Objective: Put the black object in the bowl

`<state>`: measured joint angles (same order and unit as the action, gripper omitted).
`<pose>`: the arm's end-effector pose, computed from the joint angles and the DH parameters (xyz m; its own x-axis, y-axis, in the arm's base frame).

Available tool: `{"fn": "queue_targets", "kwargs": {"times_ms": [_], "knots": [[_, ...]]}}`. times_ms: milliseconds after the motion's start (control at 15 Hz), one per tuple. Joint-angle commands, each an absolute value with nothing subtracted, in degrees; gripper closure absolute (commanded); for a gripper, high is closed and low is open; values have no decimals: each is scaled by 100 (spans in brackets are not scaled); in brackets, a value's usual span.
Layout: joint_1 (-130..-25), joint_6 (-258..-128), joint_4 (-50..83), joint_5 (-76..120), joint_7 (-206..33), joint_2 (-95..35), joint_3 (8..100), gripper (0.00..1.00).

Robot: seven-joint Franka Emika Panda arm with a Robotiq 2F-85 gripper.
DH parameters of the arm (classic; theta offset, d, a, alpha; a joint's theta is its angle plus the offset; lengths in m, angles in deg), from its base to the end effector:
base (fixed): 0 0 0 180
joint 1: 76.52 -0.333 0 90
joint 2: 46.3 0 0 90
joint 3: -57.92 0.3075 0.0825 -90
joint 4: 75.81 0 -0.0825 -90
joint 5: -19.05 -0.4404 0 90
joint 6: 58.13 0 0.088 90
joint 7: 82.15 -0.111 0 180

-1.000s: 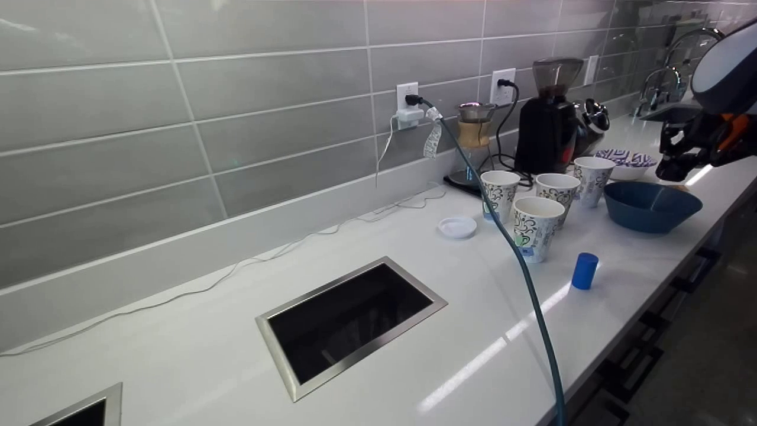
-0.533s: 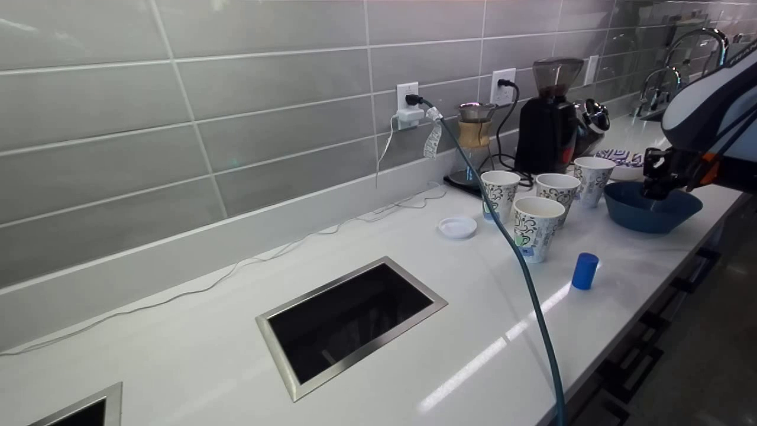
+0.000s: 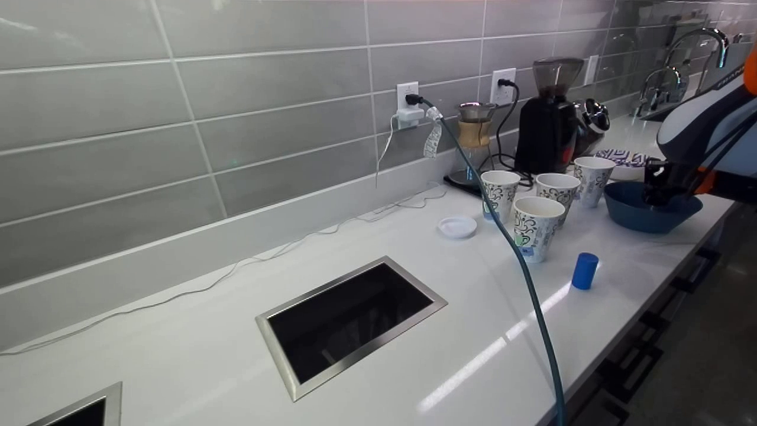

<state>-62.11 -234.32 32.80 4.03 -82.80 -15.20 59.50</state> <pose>0.6891 -0.1797 0.2322 0.6929 -0.4457 0.5668 -0.4181 -0.8888 -0.1878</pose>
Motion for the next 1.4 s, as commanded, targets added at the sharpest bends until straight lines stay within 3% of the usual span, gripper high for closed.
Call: {"fn": "queue_targets", "kwargs": {"times_ms": [0,400,733,1067,1333], "knots": [[-5964,-23546,2984,374,-8054,-1322,6238,42],[-6090,-22948,3049,568,-8179,-1706,6146,2],[-6437,-21163,3228,858,-8226,-2641,5766,0],[-6476,-18710,3066,417,-7747,-3400,5935,0],[-6968,-17552,3099,971,-9158,-3818,5682,0]]}}
